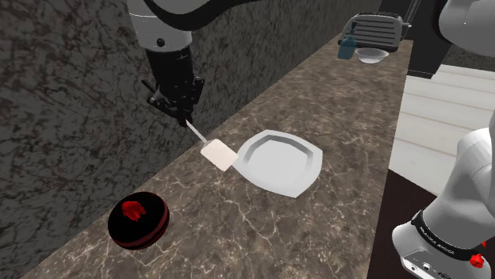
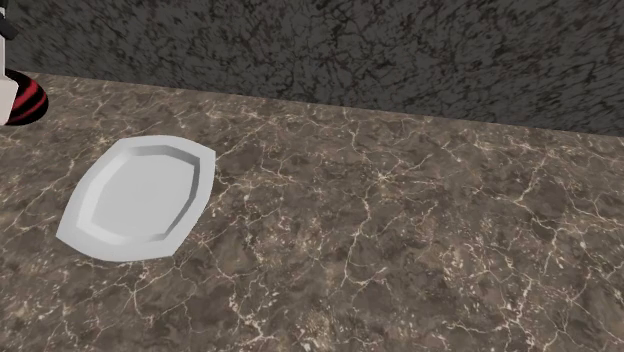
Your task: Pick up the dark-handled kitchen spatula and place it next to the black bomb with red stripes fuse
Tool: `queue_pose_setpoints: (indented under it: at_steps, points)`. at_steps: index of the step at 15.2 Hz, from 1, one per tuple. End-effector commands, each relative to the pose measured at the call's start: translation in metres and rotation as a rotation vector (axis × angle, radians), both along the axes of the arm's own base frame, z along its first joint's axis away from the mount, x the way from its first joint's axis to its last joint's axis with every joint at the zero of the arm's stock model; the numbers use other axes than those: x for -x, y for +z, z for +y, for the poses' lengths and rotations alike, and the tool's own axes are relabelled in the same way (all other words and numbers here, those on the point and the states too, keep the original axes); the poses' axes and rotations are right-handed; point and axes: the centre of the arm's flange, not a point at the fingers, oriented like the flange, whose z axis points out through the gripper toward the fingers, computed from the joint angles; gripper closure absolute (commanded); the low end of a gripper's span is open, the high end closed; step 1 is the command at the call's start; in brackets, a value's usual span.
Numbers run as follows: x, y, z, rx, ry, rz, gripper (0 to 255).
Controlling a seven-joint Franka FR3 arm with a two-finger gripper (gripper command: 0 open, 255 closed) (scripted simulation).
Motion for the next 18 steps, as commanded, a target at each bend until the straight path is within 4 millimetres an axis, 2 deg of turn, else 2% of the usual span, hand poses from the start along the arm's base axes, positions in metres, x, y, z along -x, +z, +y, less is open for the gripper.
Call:
queue_pose_setpoints:
  at_steps: [1, 18]
  points:
    - [0.000, -0.010, 0.004, 0.000, -0.001, 0.000, 255]
    - [0.000, -0.099, 0.004, 0.000, -0.001, 0.000, 255]
